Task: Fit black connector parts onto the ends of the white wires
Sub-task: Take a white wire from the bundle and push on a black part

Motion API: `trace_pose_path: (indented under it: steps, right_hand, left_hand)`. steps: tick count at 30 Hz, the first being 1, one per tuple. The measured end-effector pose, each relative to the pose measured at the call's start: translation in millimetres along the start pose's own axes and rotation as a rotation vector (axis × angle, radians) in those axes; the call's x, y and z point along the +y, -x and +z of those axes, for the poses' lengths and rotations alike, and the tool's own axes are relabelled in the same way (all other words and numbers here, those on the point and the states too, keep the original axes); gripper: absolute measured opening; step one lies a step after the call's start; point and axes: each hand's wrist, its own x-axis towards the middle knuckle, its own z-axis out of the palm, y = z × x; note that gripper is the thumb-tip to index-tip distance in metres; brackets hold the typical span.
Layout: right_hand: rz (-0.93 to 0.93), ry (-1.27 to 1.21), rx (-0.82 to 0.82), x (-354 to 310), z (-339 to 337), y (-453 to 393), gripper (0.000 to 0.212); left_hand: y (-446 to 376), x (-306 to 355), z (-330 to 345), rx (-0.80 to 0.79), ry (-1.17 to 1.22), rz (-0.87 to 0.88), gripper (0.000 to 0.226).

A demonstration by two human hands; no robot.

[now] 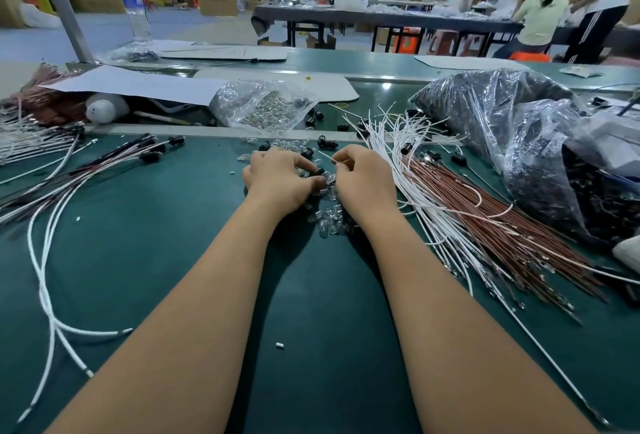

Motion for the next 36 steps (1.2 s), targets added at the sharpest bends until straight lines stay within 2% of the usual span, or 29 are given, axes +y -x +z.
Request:
trace_pose_path:
  steps: [3,6,11,16,36]
  right_hand:
    - [-0.006,-0.014,0.062,-0.7,-0.6,0.6,0.025]
    - [-0.015,-0.011,0.155,-0.8,-2.7,0.5,0.022]
    - [-0.067,0.008,0.210,-0.5,-4.9,2.2,0.019]
    - [-0.136,0.006,0.177,-2.0,-3.6,3.8,0.018]
    - [-0.169,-0.021,0.152,-0.9,-2.6,2.6,0.019]
  left_hand:
    - [5.8,-0.2,-3.3,0.096,0.197,0.023,0.015]
    - [8.5,-2.8,-7.4,0.179,0.400,0.083,0.015]
    - [6.8,-5.4,-10.2,0.158,0.650,0.073,0.023]
    - [6.4,-4.3,-8.1,0.123,0.700,0.090,0.022]
    - [3.5,-7.2,-8.5,0.083,1.068,0.075,0.032]
